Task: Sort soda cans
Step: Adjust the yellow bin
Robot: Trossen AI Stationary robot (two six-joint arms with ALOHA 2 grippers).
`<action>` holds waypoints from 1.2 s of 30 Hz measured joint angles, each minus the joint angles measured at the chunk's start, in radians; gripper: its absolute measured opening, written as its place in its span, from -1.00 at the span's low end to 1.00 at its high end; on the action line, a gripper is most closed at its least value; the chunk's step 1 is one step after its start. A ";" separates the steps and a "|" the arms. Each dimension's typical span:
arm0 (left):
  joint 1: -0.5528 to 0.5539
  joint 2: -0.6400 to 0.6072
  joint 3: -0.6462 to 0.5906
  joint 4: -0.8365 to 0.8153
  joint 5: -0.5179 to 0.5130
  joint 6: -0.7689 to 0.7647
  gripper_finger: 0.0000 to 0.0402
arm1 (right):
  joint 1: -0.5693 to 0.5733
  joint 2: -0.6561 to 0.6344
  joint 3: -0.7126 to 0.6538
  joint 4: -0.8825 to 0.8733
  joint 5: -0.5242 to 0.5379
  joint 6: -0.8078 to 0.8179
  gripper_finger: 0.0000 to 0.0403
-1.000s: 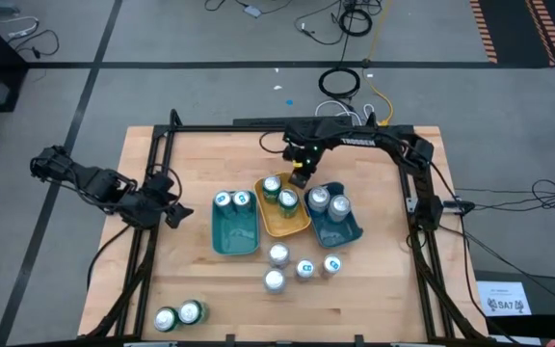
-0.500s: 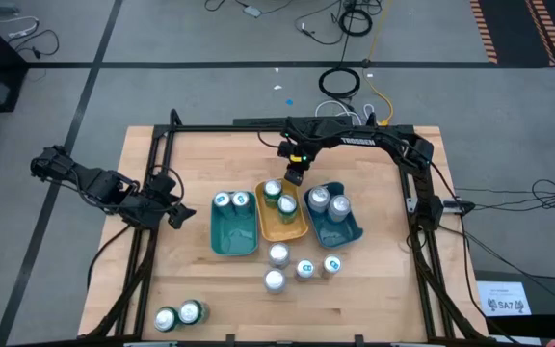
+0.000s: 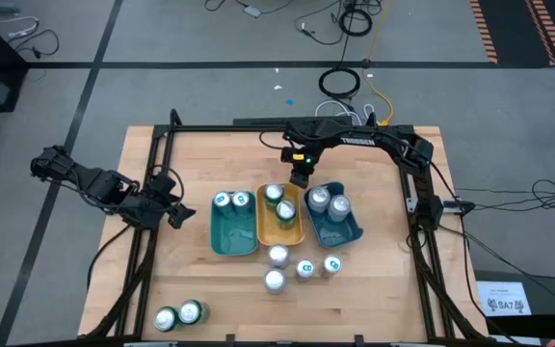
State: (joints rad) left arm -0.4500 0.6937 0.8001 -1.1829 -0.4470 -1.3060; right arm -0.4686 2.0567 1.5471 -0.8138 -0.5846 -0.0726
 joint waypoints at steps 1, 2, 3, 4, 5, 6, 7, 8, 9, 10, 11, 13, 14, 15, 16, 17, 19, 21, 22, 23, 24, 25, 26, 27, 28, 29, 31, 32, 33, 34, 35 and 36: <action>0.000 0.000 0.000 0.000 0.000 0.000 0.97 | 0.000 0.000 0.000 -0.001 -0.016 -0.004 -1.00; 0.000 0.000 0.000 0.000 0.000 0.000 0.97 | -0.001 0.000 0.000 -0.002 -0.037 -0.010 -1.00; 0.000 0.000 0.000 0.000 0.000 -0.001 0.97 | 0.000 0.000 0.000 -0.005 -0.052 -0.016 -1.00; 0.000 0.000 0.000 0.000 0.000 -0.001 0.97 | 0.000 0.000 0.000 -0.007 -0.062 -0.018 -1.00; 0.000 0.000 0.000 0.000 0.000 -0.001 0.97 | 0.001 0.000 0.000 -0.009 -0.067 -0.018 -1.00; 0.000 0.000 0.000 0.000 0.000 -0.001 0.97 | 0.002 0.000 0.000 -0.010 -0.070 -0.019 -1.00; 0.000 0.000 0.000 0.000 0.000 -0.001 0.97 | 0.004 0.000 0.000 -0.011 -0.071 -0.022 -1.00; 0.000 0.000 0.000 0.000 0.000 -0.001 0.97 | 0.004 0.000 0.000 -0.011 -0.069 -0.027 -1.00; 0.000 0.000 0.000 -0.001 0.000 -0.001 0.97 | 0.005 0.000 0.000 -0.010 -0.060 -0.029 -1.00; 0.000 0.000 0.000 -0.001 0.000 -0.001 0.97 | 0.005 0.000 0.000 -0.005 -0.038 -0.028 -1.00; 0.000 0.000 0.000 -0.001 0.000 -0.001 0.97 | 0.006 0.000 0.000 0.003 -0.008 -0.024 -1.00; 0.000 0.000 0.000 -0.001 0.000 -0.001 0.97 | 0.006 -0.001 0.000 0.005 0.039 -0.022 -1.00; 0.000 0.000 0.000 -0.001 0.000 -0.001 0.97 | 0.004 -0.001 0.000 0.007 0.045 -0.021 -1.00; 0.000 0.000 0.000 -0.001 0.000 0.000 0.97 | 0.001 -0.001 0.000 0.016 0.046 -0.021 -1.00; 0.000 0.000 0.000 -0.001 0.000 0.000 0.97 | 0.000 -0.001 0.000 0.033 0.047 -0.021 -1.00; 0.000 0.000 0.000 -0.001 0.000 0.000 0.97 | 0.000 -0.001 0.000 0.053 0.050 -0.020 -1.00; 0.000 0.000 0.000 -0.001 0.000 0.000 0.97 | 0.001 -0.001 0.000 0.107 0.053 -0.018 -1.00; 0.000 0.000 0.000 -0.001 0.000 0.000 0.97 | 0.010 -0.001 0.000 0.169 0.054 -0.018 -1.00; 0.000 0.000 0.000 -0.001 -0.001 0.000 0.97 | 0.017 -0.001 0.000 0.194 0.047 -0.019 -1.00; 0.000 0.000 0.000 -0.001 -0.001 0.000 0.97 | 0.024 -0.001 0.000 0.213 0.023 -0.028 -1.00; 0.000 0.000 0.000 -0.001 0.000 0.000 0.97 | 0.032 -0.001 0.000 0.226 -0.007 -0.043 -1.00; 0.000 0.000 0.000 -0.001 -0.001 0.000 0.97 | 0.039 -0.001 0.000 0.231 -0.032 -0.060 -1.00; 0.000 0.000 0.000 -0.001 -0.001 0.000 0.97 | 0.046 -0.001 0.000 0.232 -0.037 -0.077 -1.00; 0.000 0.000 0.000 -0.001 -0.001 0.000 0.97 | 0.051 -0.002 0.000 0.231 -0.037 -0.093 -1.00; 0.000 0.000 0.000 0.000 -0.001 0.000 0.97 | 0.055 -0.002 0.000 0.229 -0.035 -0.104 -1.00; 0.000 0.000 0.000 0.000 -0.001 0.000 0.97 | 0.059 -0.002 0.000 0.228 -0.035 -0.116 -1.00; 0.000 0.000 0.000 0.000 -0.001 0.000 0.97 | 0.065 -0.002 0.000 0.228 -0.036 -0.134 -1.00; 0.000 0.000 0.000 0.000 -0.001 0.000 0.97 | 0.067 -0.002 0.000 0.229 -0.037 -0.140 -1.00; 0.000 0.000 0.000 0.000 -0.001 0.000 0.97 | 0.069 -0.002 0.000 0.228 -0.039 -0.145 -1.00; 0.000 0.000 0.000 0.000 -0.001 0.000 0.97 | 0.071 -0.002 0.000 0.228 -0.045 -0.147 -1.00; 0.000 0.000 0.000 0.000 -0.001 0.000 0.97 | 0.073 -0.002 0.000 0.227 -0.060 -0.149 -1.00; 0.000 0.000 0.000 0.000 -0.001 0.000 0.97 | 0.073 -0.002 0.000 0.226 -0.084 -0.149 -1.00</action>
State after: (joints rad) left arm -0.4499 0.6937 0.8001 -1.1828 -0.4477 -1.3060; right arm -0.3953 2.0549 1.5471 -0.5880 -0.6683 -0.2219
